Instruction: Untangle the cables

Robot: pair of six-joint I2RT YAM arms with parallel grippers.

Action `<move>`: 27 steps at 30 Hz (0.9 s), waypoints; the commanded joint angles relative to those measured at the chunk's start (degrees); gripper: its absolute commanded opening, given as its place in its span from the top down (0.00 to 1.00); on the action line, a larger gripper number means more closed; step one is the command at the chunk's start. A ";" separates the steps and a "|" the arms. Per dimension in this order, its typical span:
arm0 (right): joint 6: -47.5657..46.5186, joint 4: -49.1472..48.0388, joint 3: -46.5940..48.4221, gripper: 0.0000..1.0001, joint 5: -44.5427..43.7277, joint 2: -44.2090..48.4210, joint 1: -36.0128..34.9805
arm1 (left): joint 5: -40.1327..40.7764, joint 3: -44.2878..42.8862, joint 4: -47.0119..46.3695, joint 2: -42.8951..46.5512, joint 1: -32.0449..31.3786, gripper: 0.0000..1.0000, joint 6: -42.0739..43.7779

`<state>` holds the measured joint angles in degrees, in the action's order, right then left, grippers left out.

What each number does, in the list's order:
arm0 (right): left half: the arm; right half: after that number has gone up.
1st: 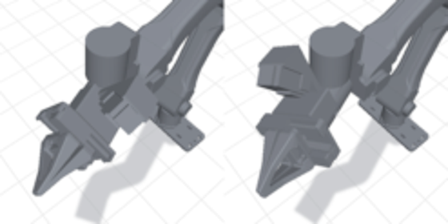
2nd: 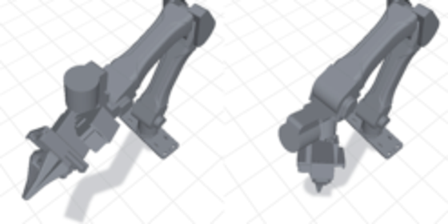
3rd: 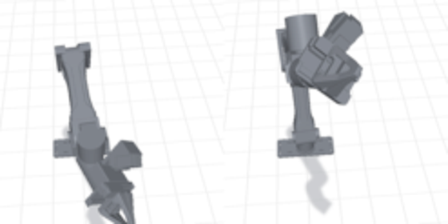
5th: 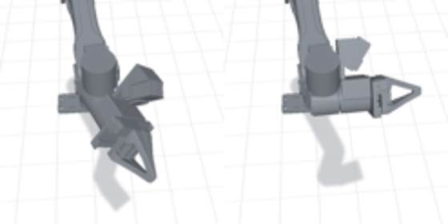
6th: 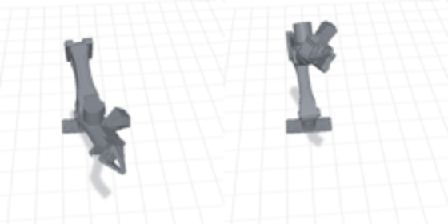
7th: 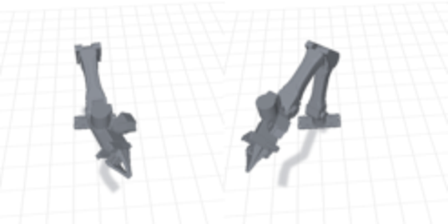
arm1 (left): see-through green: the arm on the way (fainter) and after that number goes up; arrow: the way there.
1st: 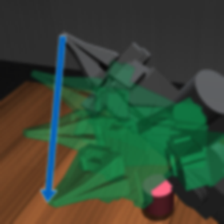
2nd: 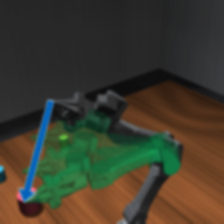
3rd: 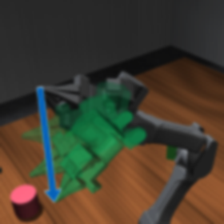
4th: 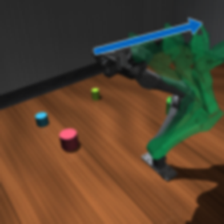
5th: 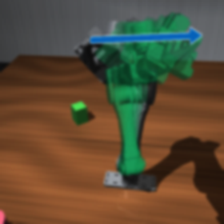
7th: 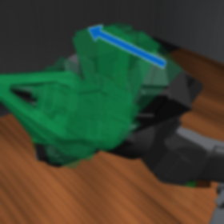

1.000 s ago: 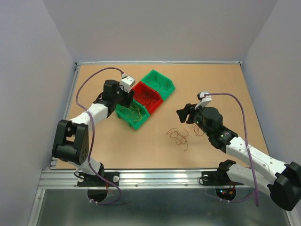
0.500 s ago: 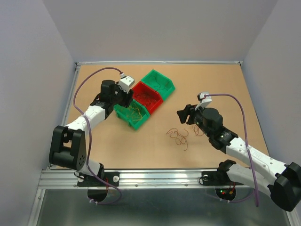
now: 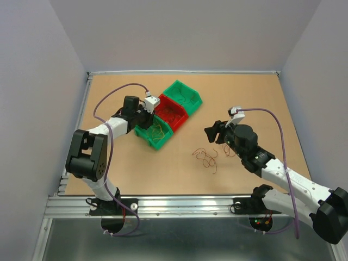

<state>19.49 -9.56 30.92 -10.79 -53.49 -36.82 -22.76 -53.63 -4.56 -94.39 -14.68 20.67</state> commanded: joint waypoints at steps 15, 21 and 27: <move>-0.59 -3.01 0.55 0.37 0.24 -0.73 0.08 | 1.32 -2.00 -4.42 10.19 -0.79 1.00 -0.89; -0.76 -3.01 0.81 0.37 0.33 -1.70 -0.01 | 6.84 -11.22 0.42 3.70 -3.95 1.00 4.02; -0.94 -1.43 1.25 0.37 0.59 -2.31 0.08 | 21.26 -25.28 9.12 -10.36 -11.33 1.00 10.62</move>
<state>19.27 -9.52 30.94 -10.63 -55.31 -36.82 -9.98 -72.53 -1.63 -98.06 -22.94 26.33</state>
